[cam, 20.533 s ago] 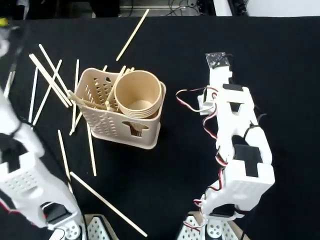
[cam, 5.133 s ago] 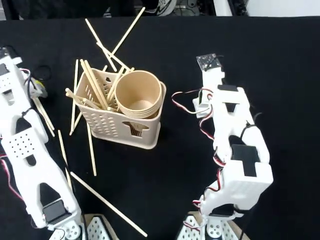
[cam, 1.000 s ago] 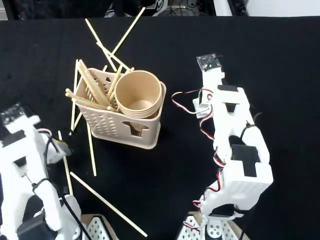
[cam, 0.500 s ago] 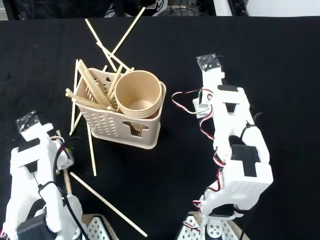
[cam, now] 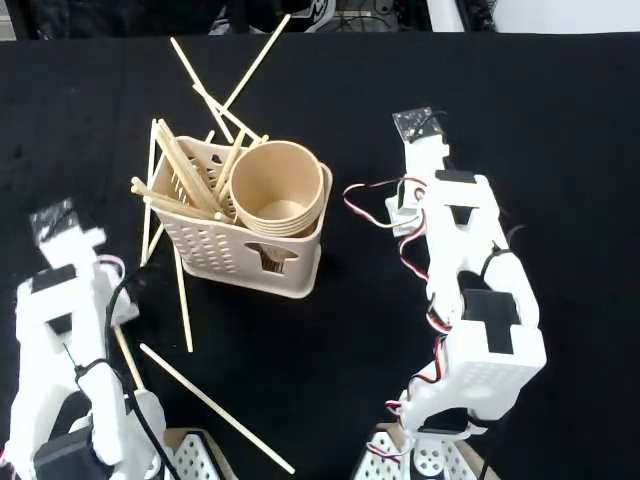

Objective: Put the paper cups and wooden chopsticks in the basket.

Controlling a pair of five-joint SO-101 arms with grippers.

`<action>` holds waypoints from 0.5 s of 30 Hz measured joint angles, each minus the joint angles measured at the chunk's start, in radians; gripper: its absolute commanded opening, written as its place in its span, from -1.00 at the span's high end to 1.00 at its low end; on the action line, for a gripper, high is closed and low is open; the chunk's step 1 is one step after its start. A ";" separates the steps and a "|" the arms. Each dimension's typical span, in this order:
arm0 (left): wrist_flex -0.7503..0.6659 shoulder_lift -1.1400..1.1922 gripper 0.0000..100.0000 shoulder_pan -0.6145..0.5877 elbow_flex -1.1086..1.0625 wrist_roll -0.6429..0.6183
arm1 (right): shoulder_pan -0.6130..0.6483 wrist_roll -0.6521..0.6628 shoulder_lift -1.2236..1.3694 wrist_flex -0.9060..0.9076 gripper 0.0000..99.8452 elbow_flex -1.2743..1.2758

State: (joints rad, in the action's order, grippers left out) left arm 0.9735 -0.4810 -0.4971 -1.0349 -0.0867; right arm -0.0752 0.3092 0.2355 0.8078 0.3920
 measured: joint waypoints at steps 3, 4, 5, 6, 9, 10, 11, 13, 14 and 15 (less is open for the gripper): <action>0.000 0.006 0.44 0.052 0.083 0.054 | 0.000 0.000 0.000 0.000 0.98 0.000; 0.000 0.006 0.41 0.069 0.107 0.064 | 0.000 0.000 0.000 0.000 0.98 0.000; 0.000 0.006 0.42 0.081 0.127 0.069 | 0.000 0.000 0.000 0.000 0.98 0.000; 0.000 0.006 0.43 0.094 0.143 0.068 | 0.000 0.000 0.000 0.000 0.98 0.000; -0.014 0.011 0.43 0.146 0.183 0.084 | 0.000 0.000 0.000 0.000 0.98 0.000; -0.028 0.021 0.43 0.157 0.195 0.097 | 0.000 0.000 0.000 0.000 0.98 0.000; -0.040 0.041 0.43 0.161 0.204 0.110 | 0.000 0.000 0.000 0.000 0.98 0.000; -0.068 0.097 0.43 0.164 0.224 0.137 | 0.000 0.000 0.000 0.000 0.98 0.000; -0.080 0.135 0.43 0.164 0.238 0.153 | 0.000 0.000 0.000 0.000 0.98 0.000; -0.087 0.181 0.43 0.164 0.255 0.175 | 0.000 0.000 0.000 0.000 0.98 0.000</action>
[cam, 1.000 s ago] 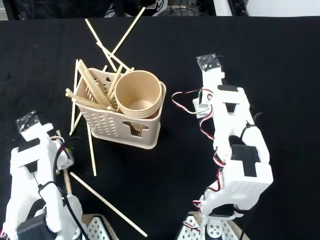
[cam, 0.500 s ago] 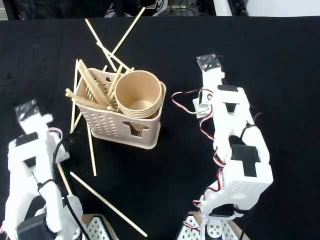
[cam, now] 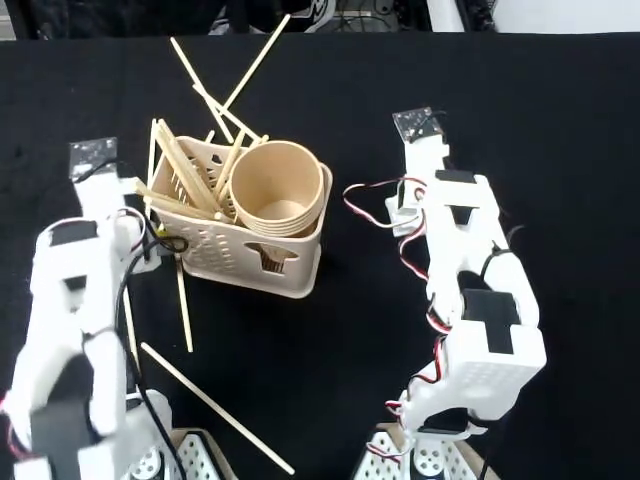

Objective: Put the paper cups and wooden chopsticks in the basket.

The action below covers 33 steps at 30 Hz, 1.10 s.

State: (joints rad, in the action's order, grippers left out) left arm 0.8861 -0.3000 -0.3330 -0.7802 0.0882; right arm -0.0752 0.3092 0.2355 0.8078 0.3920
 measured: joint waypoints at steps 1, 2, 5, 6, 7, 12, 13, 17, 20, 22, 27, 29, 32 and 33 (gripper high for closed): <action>-0.005 0.048 0.43 0.000 0.021 0.026 | 0.000 0.000 0.000 0.000 0.98 0.000; -0.006 0.098 0.43 0.000 0.044 0.055 | 0.000 0.000 0.000 0.000 0.98 0.000; -0.009 0.256 0.43 0.000 0.138 0.129 | 0.000 0.000 0.000 0.000 0.98 0.000; -0.009 0.307 0.45 0.000 0.173 0.150 | 0.000 0.000 0.000 0.000 0.98 0.000; -0.009 0.354 0.48 0.000 0.209 0.169 | 0.000 0.000 0.000 0.000 0.98 0.000; 0.006 0.509 0.73 0.003 0.361 0.215 | 0.000 0.000 0.000 0.000 0.98 0.000; 0.026 0.523 0.79 0.003 0.382 0.215 | 0.000 0.000 0.000 0.000 0.98 0.000; 0.074 0.546 0.93 0.005 0.423 0.219 | 0.000 0.000 0.000 0.000 0.98 0.000; 0.086 0.552 0.95 0.005 0.425 0.222 | 0.000 0.000 0.000 0.000 0.98 0.000; 0.127 0.552 0.94 0.003 0.431 0.224 | 0.000 0.000 0.000 0.000 0.98 0.000; 0.233 0.552 0.94 -0.005 0.443 0.226 | 0.000 0.000 0.000 0.000 0.98 0.000; 0.253 0.551 0.94 -0.023 0.445 0.226 | 0.000 0.000 0.000 0.000 0.98 0.000; 0.275 0.511 0.94 -0.071 0.445 0.226 | 0.000 0.000 0.000 0.000 0.98 0.000; 0.276 0.489 0.94 -0.091 0.445 0.222 | 0.000 0.000 0.000 0.000 0.98 0.000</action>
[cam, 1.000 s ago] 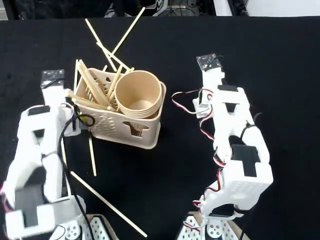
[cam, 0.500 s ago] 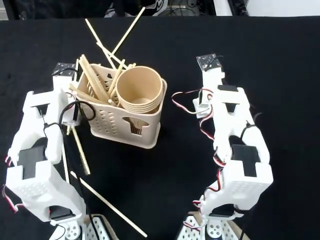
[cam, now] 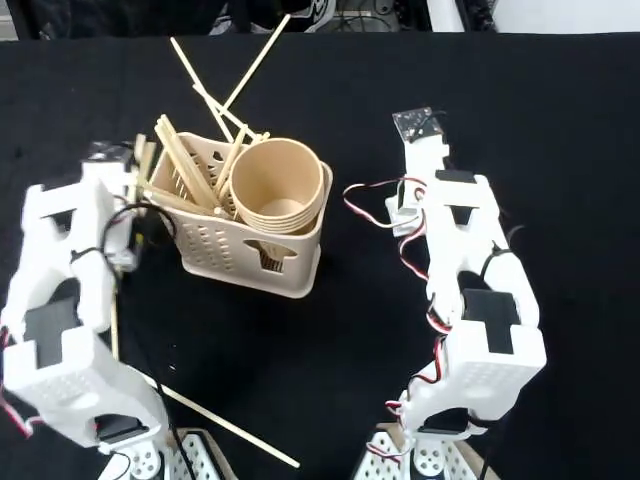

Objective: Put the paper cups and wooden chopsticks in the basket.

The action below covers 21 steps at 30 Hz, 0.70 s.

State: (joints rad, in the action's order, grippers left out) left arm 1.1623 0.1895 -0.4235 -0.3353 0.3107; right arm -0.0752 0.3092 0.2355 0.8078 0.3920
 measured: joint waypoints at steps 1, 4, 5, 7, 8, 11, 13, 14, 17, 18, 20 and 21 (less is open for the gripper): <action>0.002 -0.028 0.94 -0.021 0.000 0.000 | 0.000 0.000 0.000 0.000 0.98 0.000; 0.003 -0.117 0.94 -0.077 -0.002 -0.002 | 0.000 0.000 0.000 0.000 0.98 0.000; 0.003 -0.147 0.94 -0.091 -0.008 -0.003 | 0.000 0.000 0.000 0.000 0.98 0.000; 0.003 -0.206 0.94 -0.109 -0.034 -0.003 | 0.000 0.000 0.000 0.000 0.98 0.000; 0.003 -0.235 0.94 -0.115 -0.051 -0.003 | 0.000 0.000 0.000 0.000 0.98 0.000; 0.005 -0.341 0.94 -0.140 -0.083 -0.035 | 0.000 0.000 0.000 0.000 0.98 0.000; 0.005 -0.428 0.94 -0.160 -0.083 -0.091 | 0.000 0.000 0.000 0.000 0.98 0.000; 0.005 -0.479 0.94 -0.163 -0.083 -0.117 | 0.000 0.000 0.000 0.000 0.98 0.000; 0.005 -0.643 0.94 -0.150 -0.083 -0.198 | 0.000 0.000 0.000 0.000 0.98 0.000; 0.005 -0.701 0.94 -0.140 -0.083 -0.226 | 0.000 0.000 0.000 0.000 0.98 0.000; 0.005 -0.827 0.94 -0.103 -0.083 -0.269 | 0.000 0.000 0.000 0.000 0.98 0.000; -0.002 -0.895 0.94 -0.080 -0.083 -0.285 | 0.000 0.000 0.000 0.000 0.98 0.000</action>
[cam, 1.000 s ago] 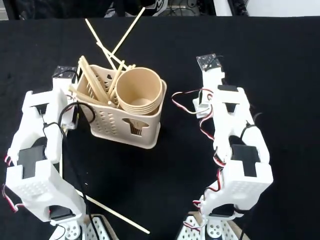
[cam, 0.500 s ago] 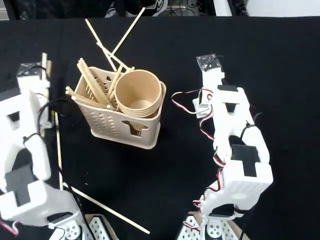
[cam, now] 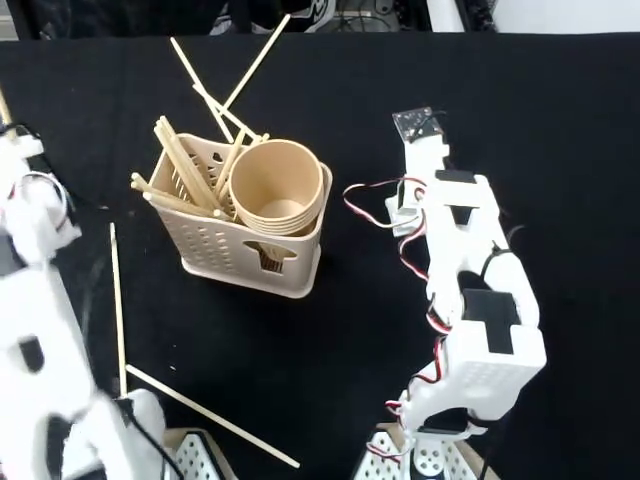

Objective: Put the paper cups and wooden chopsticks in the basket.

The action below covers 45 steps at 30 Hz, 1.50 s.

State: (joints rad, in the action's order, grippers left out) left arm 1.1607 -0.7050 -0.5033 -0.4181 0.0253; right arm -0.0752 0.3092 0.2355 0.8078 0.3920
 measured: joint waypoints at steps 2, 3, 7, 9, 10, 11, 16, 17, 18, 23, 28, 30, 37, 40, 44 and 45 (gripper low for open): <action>-0.038 -0.130 0.94 0.052 -0.006 -0.031 | 0.000 0.000 0.000 0.000 0.98 0.000; -0.058 -0.195 0.94 0.078 -0.006 -0.044 | 0.000 0.000 0.000 0.000 0.98 0.000; -0.160 -0.411 0.94 0.186 -0.006 -0.109 | 0.000 0.000 0.000 0.000 0.98 0.000; -0.212 -0.493 0.94 0.245 -0.006 -0.135 | 0.000 0.000 0.000 0.000 0.98 0.000; -0.230 -0.520 0.94 0.272 -0.006 -0.141 | 0.000 0.000 0.000 0.000 0.98 0.000; -0.252 -0.540 0.94 0.307 -0.012 -0.143 | 0.000 0.000 0.000 0.000 0.98 0.000; -0.359 -0.562 0.94 0.491 -0.121 -0.152 | 0.000 0.000 0.000 0.000 0.98 0.000; -0.379 -0.562 0.94 0.512 -0.155 -0.155 | 0.000 0.000 0.000 0.000 0.98 0.000; -0.402 -0.560 0.94 0.528 -0.195 -0.161 | 0.000 0.000 0.000 0.000 0.98 0.000; -0.529 -0.557 0.93 0.583 -0.420 -0.183 | 0.000 0.000 0.000 0.000 0.98 0.000; -0.629 -0.557 0.74 0.592 -0.598 -0.186 | 0.000 0.000 0.000 0.000 0.98 0.000; -0.652 -0.557 0.59 0.592 -0.647 -0.186 | 0.000 0.000 0.000 0.000 0.98 0.000; -0.575 -0.557 0.51 0.591 -0.660 -0.296 | 0.000 0.000 0.000 0.000 0.98 0.000; -0.505 -0.557 0.51 0.591 -0.608 -0.293 | 0.000 0.000 0.000 0.000 0.98 0.000; -0.397 -0.557 0.51 0.525 -0.465 -0.293 | 0.000 0.000 0.000 0.000 0.98 0.000; -0.356 -0.555 0.51 0.488 -0.411 -0.293 | 0.000 0.000 0.000 0.000 0.98 0.000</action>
State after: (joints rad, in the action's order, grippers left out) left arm 0.8048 -1.2605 -0.0153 -0.8293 -0.2677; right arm -0.0752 0.3092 0.2355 0.8078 0.3920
